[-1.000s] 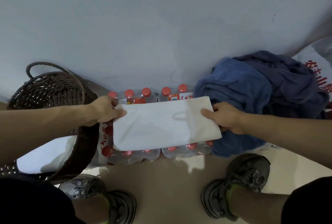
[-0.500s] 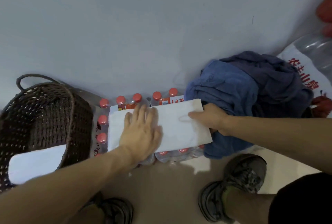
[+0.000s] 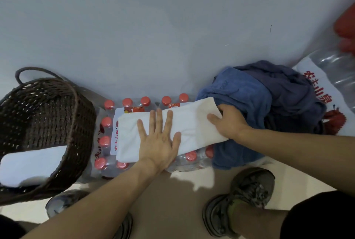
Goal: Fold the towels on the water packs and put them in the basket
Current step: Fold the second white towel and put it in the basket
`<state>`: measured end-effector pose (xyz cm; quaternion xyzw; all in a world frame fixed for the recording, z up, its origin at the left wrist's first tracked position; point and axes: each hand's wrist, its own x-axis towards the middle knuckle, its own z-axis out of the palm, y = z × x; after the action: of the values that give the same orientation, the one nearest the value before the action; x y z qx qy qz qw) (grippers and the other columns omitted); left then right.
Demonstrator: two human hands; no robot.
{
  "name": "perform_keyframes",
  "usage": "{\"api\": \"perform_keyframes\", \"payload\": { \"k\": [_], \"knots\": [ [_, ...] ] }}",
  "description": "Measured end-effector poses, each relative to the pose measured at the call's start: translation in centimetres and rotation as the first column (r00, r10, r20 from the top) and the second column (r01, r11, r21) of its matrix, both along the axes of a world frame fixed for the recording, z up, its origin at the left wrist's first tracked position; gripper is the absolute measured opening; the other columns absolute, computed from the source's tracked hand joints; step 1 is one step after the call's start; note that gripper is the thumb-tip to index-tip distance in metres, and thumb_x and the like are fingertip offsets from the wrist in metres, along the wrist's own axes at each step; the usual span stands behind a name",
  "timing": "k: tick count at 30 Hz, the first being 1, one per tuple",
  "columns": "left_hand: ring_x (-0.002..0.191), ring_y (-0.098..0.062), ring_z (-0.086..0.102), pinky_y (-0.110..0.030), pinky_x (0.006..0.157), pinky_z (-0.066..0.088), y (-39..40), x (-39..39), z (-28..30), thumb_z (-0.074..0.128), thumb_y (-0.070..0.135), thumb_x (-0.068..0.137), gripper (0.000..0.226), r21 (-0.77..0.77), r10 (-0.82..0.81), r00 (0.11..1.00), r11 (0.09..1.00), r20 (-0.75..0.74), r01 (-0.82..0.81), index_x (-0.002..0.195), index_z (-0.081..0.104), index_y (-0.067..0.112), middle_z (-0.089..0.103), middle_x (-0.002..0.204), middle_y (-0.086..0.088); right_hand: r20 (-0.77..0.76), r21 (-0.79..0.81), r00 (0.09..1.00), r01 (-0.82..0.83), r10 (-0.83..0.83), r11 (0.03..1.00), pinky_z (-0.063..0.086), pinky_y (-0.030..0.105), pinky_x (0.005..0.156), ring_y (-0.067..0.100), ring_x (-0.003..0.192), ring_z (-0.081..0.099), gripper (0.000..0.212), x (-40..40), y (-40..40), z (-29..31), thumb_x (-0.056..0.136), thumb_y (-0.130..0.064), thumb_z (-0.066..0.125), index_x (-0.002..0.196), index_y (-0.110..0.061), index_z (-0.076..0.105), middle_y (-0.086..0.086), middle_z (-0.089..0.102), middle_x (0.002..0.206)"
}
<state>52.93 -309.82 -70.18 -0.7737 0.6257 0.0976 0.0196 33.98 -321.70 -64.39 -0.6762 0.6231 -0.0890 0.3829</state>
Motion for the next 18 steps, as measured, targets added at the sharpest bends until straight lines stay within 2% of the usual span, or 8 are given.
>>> {"api": "perform_keyframes", "payload": {
  "k": [4, 8, 11, 13, 14, 16, 17, 18],
  "knots": [
    [0.150, -0.028, -0.012, -0.060, 0.116, -0.012, -0.4, -1.6, -0.1, -0.003, 0.055, 0.093, 0.071, -0.013, 0.071, 0.997, 0.997, 0.007, -0.071, 0.154, -0.016, 0.021, -0.009, 0.163, -0.013, -0.032, -0.058, 0.999, -0.036, 0.034, 0.998, 0.039, 0.025, 0.063, 0.014, 0.082, 0.057, 0.021, 0.2, -0.6, 1.6, 0.093, -0.031, 0.063, 0.105, -0.013, 0.064, -0.003, 0.065, 0.094],
    [0.150, -0.026, -0.014, -0.057, 0.116, -0.015, -0.5, -1.3, 0.1, 0.007, 0.056, 0.095, 0.072, -0.029, 0.054, 0.997, 0.998, -0.059, -0.056, 0.156, -0.010, 0.022, -0.010, 0.163, -0.011, 0.065, -0.096, 0.994, -0.083, 0.089, 0.992, 0.037, 0.018, 0.054, 0.000, 0.069, 0.056, 0.013, 2.0, 0.2, 3.0, 0.089, -0.032, 0.066, 0.082, -0.026, 0.057, -0.014, 0.062, 0.078],
    [0.149, -0.024, 0.010, -0.045, 0.122, 0.005, -0.1, 0.0, 1.5, 0.043, 0.043, 0.092, 0.068, -0.190, 0.055, 0.917, 0.972, -0.394, -0.140, 0.150, 0.026, 0.014, 0.017, 0.161, -0.010, 0.167, -0.064, 0.978, -0.113, 0.122, 0.992, 0.040, 0.013, 0.056, -0.005, 0.074, 0.060, 0.013, 3.7, 1.1, 3.6, 0.085, -0.031, 0.068, 0.088, -0.032, 0.056, -0.017, 0.065, 0.084],
    [0.118, -0.012, 0.050, -0.035, 0.103, 0.041, 0.3, 0.4, 3.4, 0.054, 0.027, 0.088, 0.033, -0.338, 0.055, 0.725, 0.859, -0.687, -0.385, 0.119, 0.054, 0.015, 0.055, 0.128, -0.003, 0.229, -0.010, 0.968, -0.097, 0.097, 0.995, 0.047, 0.014, 0.063, -0.004, 0.081, 0.062, 0.022, 4.7, 1.7, 3.7, 0.084, -0.030, 0.069, 0.101, -0.029, 0.056, -0.017, 0.065, 0.093],
    [0.096, -0.007, 0.059, -0.031, 0.086, 0.050, 0.3, 0.5, 4.5, 0.055, 0.025, 0.091, 0.017, -0.276, 0.099, 0.574, 0.802, -0.813, -0.530, 0.106, 0.057, 0.017, 0.062, 0.109, 0.000, 0.253, 0.015, 0.964, -0.083, 0.076, 0.996, 0.050, 0.019, 0.069, -0.001, 0.085, 0.063, 0.026, 5.1, 1.9, 3.7, 0.083, -0.029, 0.069, 0.106, -0.027, 0.055, -0.016, 0.065, 0.096],
    [0.069, -0.013, 0.067, -0.031, 0.063, 0.055, -0.3, 0.7, 6.8, 0.053, 0.030, 0.098, 0.018, 0.144, 0.222, 0.036, 0.741, -0.974, -0.656, 0.098, 0.059, 0.013, 0.066, 0.091, -0.007, 0.277, 0.030, 0.959, -0.072, 0.061, 0.997, 0.052, 0.025, 0.071, 0.004, 0.087, 0.063, 0.029, 6.2, 2.5, 3.9, 0.084, -0.027, 0.068, 0.108, -0.027, 0.052, -0.016, 0.063, 0.097],
    [0.066, -0.019, 0.069, -0.034, 0.060, 0.058, -0.7, 1.0, 7.8, 0.052, 0.037, 0.098, 0.028, 0.362, 0.300, -0.205, 0.730, -0.932, -0.579, 0.099, 0.061, 0.010, 0.068, 0.089, -0.012, 0.286, 0.030, 0.956, -0.082, 0.070, 0.996, 0.051, 0.024, 0.069, 0.005, 0.086, 0.063, 0.029, 6.8, 2.9, 4.1, 0.084, -0.026, 0.068, 0.108, -0.028, 0.051, -0.016, 0.062, 0.096],
    [0.069, -0.024, 0.071, -0.037, 0.061, 0.059, -0.9, 1.6, 8.4, 0.051, 0.045, 0.096, 0.039, 0.471, 0.350, -0.324, 0.745, -0.879, -0.472, 0.102, 0.065, 0.009, 0.070, 0.088, -0.013, 0.300, 0.034, 0.950, -0.106, 0.091, 0.994, 0.051, 0.024, 0.067, 0.005, 0.085, 0.063, 0.030, 7.4, 3.3, 4.2, 0.084, -0.027, 0.068, 0.108, -0.028, 0.050, -0.015, 0.062, 0.096]
  ]
}}
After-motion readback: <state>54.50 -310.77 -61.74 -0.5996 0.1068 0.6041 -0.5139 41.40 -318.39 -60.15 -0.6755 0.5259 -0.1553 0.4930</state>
